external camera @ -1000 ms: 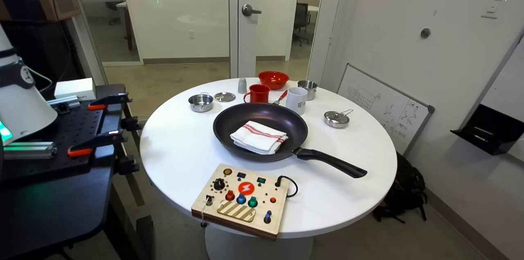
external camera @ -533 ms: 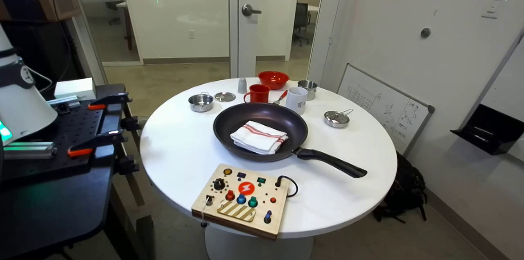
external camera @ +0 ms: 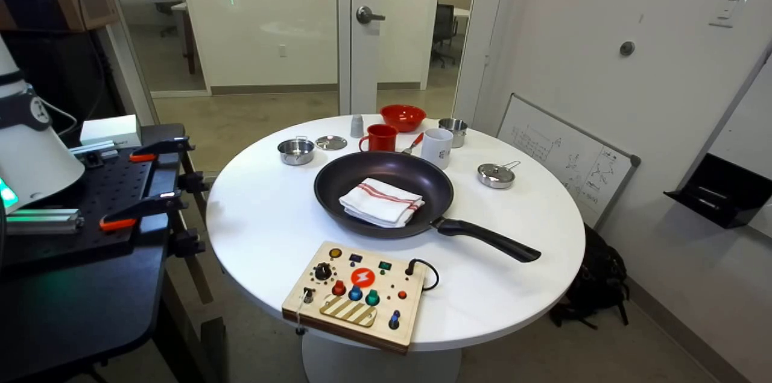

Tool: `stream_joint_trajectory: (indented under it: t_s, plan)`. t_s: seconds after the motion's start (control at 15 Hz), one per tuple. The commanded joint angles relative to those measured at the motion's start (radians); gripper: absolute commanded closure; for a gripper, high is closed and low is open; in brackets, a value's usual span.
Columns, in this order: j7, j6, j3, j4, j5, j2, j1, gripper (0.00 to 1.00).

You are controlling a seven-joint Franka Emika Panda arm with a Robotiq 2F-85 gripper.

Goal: Use the towel to wipe the inside of the pan

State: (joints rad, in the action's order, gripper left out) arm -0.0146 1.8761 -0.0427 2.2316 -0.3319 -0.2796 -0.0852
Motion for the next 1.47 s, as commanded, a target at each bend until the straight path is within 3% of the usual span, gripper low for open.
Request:
stream_joint_trajectory:
  t_s: [0.0, 0.2, 0.27, 0.47, 0.8, 1.2, 1.4]
  plan:
    - [-0.107, 0.283, -0.029, -0.038, -0.021, 0.211, 0.013, 0.00]
    - [-0.281, 0.412, -0.051, -0.097, 0.163, 0.406, 0.006, 0.00]
    - [-0.168, 0.370, -0.035, -0.016, 0.071, 0.277, 0.007, 0.00]
    - [-0.247, 0.419, -0.043, -0.066, 0.136, 0.403, -0.003, 0.00]
    - [-0.253, 0.419, -0.042, -0.090, 0.140, 0.411, -0.002, 0.00]
    - [-0.095, 0.539, -0.035, -0.142, -0.002, 0.576, 0.043, 0.00]
    - [-0.093, 0.565, -0.024, -0.155, 0.006, 0.648, 0.057, 0.00]
